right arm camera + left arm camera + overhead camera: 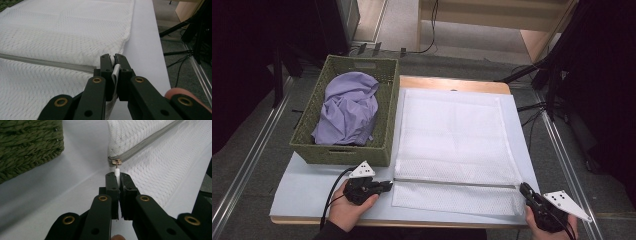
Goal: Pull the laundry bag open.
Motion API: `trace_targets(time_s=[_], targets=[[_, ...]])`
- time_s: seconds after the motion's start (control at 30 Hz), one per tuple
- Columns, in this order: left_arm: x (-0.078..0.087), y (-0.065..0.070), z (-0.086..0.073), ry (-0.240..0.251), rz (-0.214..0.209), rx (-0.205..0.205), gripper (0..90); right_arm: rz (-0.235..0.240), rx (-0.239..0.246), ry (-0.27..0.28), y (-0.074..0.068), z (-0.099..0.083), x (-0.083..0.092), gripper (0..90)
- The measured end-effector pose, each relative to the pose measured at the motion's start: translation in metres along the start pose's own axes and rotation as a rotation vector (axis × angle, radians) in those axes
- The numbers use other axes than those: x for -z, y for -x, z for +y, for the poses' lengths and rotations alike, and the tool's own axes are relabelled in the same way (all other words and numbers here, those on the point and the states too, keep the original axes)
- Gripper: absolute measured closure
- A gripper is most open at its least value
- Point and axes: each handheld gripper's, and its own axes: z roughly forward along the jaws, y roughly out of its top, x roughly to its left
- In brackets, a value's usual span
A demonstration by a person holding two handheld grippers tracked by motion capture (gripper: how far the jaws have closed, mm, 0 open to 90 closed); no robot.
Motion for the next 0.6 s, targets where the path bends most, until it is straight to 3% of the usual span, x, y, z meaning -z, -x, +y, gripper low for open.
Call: trace_targets(time_s=[0.4,0.53,0.6], targets=[[-0.001,0.001,-0.002,0.010,-0.025,0.004,87.0,0.008,-0.020,-0.021,0.006,-0.005,-0.005,83.8],[0.001,0.003,-0.002,0.049,-0.016,-0.009,80.7,0.008,-0.052,-0.012,0.012,-0.006,-0.006,69.5],[0.004,0.006,0.000,0.088,-0.009,-0.019,70.9,0.013,-0.062,-0.003,0.013,-0.005,-0.005,62.8]])
